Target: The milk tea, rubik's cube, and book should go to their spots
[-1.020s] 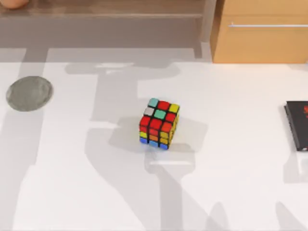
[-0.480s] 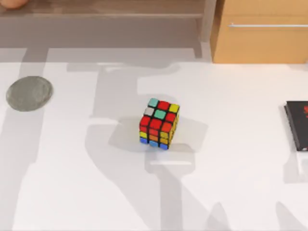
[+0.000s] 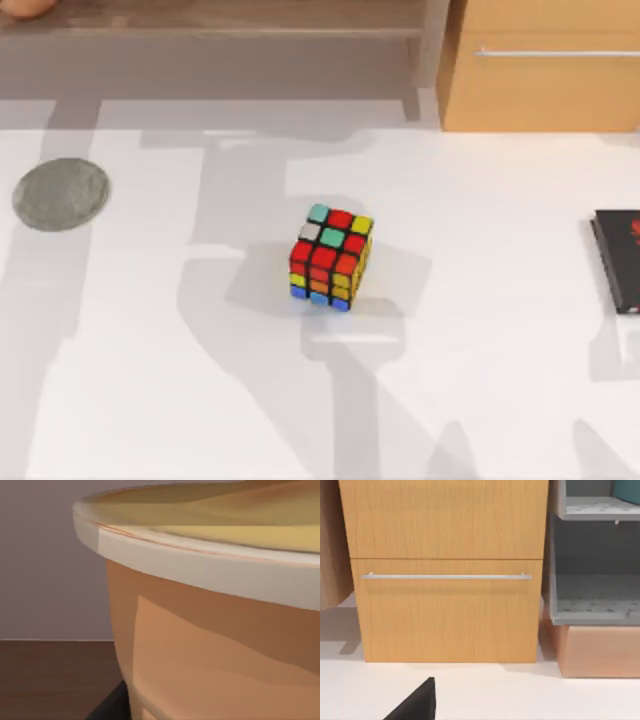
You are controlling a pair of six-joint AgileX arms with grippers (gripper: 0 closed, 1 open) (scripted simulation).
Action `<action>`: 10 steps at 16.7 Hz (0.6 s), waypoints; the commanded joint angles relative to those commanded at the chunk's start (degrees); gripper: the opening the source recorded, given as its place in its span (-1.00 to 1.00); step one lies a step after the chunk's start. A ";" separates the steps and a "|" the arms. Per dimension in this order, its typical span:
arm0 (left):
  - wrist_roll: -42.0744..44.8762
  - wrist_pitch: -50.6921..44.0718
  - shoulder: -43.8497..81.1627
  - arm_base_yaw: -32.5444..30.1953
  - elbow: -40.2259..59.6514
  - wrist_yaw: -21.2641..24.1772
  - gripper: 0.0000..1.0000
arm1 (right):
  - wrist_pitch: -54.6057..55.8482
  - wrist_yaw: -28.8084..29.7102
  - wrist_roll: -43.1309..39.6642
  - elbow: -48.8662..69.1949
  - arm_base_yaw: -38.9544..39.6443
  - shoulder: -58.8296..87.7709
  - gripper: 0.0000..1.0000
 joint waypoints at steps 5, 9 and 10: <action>0.00 0.00 0.00 0.00 0.00 0.00 -1.00 | 0.00 0.00 0.00 0.00 0.00 0.00 1.00; 0.00 0.00 0.00 0.00 0.00 0.00 -1.00 | 0.00 0.00 0.00 0.00 0.00 0.00 1.00; 0.00 0.00 0.00 0.00 0.00 0.00 -1.00 | 0.00 0.00 0.00 0.00 0.00 0.00 1.00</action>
